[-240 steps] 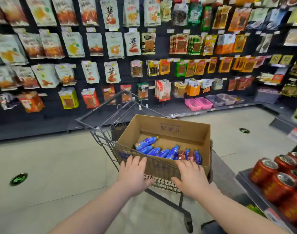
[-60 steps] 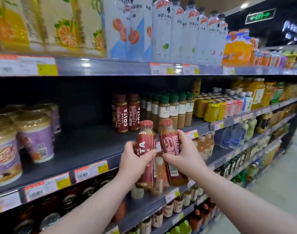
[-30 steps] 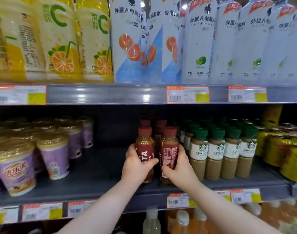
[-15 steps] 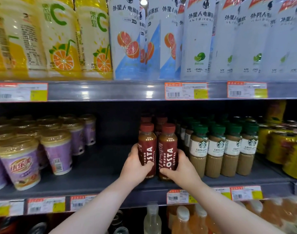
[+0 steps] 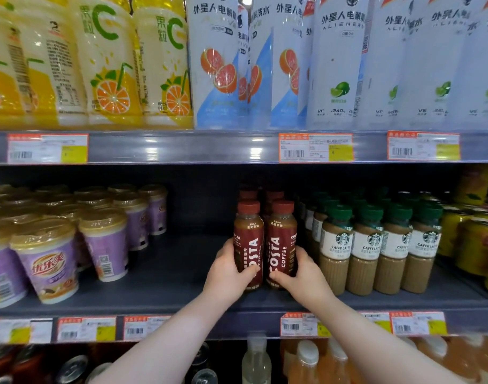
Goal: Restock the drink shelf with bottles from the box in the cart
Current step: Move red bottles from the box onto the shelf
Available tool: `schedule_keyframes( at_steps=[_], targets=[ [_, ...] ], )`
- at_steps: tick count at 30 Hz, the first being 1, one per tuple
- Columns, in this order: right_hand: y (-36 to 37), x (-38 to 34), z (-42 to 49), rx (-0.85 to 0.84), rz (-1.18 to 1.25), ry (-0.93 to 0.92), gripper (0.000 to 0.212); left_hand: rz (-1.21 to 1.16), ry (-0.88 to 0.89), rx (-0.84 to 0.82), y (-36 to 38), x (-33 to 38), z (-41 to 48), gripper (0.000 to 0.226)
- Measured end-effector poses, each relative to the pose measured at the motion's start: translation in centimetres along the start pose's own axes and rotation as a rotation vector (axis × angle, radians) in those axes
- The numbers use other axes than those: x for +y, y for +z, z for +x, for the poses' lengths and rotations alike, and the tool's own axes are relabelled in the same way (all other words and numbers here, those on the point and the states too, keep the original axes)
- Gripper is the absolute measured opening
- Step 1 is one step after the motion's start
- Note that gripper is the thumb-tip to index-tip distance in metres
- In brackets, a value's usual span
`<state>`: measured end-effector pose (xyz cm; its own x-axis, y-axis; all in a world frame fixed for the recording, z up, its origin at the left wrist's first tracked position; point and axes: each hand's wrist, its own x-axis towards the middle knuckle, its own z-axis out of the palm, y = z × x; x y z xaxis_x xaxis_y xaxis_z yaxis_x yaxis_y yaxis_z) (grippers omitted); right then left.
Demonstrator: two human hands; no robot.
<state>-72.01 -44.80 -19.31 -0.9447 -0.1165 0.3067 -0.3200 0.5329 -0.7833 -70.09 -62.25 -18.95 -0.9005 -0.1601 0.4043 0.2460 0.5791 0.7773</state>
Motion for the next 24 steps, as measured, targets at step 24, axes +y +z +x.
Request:
schedule_keyframes(
  at_steps=[24],
  targets=[
    [-1.0,-1.5,-1.7,0.109,-0.033,-0.12,0.087,0.189,-0.045,0.001,-0.8,1.4,-1.0,0.064]
  ],
)
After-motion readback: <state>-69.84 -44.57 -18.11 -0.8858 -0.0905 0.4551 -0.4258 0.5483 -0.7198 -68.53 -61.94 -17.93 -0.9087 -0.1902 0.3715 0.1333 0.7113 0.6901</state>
